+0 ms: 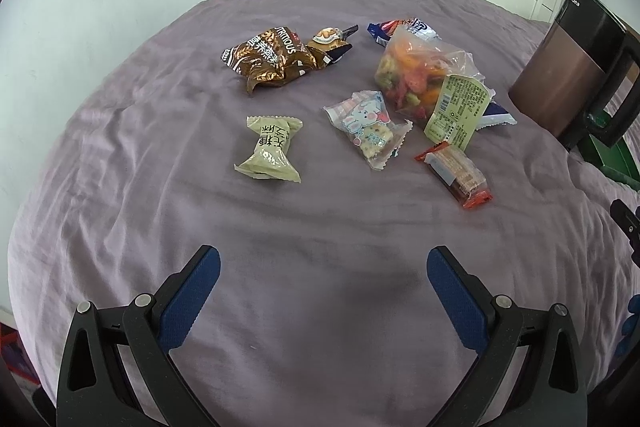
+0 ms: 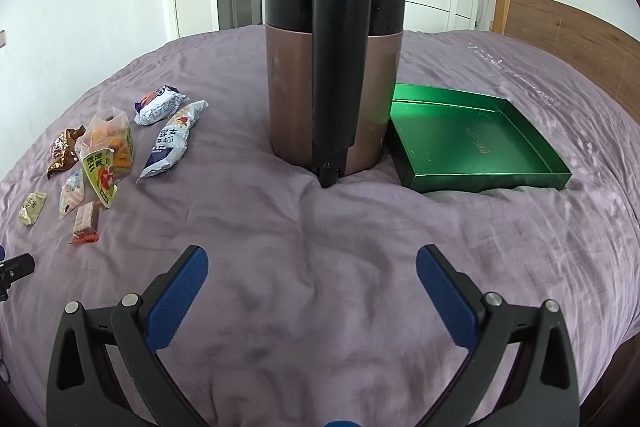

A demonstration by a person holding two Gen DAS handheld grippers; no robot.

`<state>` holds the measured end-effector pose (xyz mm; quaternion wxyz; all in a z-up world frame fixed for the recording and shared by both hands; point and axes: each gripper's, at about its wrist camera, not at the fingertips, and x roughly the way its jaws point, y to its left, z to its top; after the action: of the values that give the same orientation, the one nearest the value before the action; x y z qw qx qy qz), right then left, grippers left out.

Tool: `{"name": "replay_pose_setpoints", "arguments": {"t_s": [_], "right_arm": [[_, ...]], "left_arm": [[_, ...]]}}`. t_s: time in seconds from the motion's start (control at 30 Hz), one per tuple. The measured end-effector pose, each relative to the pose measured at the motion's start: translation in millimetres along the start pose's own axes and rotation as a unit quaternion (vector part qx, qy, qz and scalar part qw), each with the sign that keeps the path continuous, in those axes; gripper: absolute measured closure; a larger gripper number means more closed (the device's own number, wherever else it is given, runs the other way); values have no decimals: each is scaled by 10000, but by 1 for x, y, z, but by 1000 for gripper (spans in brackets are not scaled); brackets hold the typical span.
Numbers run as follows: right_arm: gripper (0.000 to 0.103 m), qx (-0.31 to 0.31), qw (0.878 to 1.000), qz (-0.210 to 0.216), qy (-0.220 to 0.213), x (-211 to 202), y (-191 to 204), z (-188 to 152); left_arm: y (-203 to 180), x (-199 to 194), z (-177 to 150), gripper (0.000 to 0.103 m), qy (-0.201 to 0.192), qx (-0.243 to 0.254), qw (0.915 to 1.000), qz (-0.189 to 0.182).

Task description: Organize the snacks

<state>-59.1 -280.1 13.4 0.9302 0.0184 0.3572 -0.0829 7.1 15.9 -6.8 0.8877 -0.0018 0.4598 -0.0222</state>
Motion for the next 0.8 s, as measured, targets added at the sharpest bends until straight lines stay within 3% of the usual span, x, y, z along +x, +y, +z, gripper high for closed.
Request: {"name": "replay_pose_setpoints", "arguments": {"t_s": [0.8], "right_arm": [[0, -114, 9999, 55, -8, 0, 7, 2]], "left_arm": [[2, 3, 2, 1, 68, -15, 10000, -55]]}}
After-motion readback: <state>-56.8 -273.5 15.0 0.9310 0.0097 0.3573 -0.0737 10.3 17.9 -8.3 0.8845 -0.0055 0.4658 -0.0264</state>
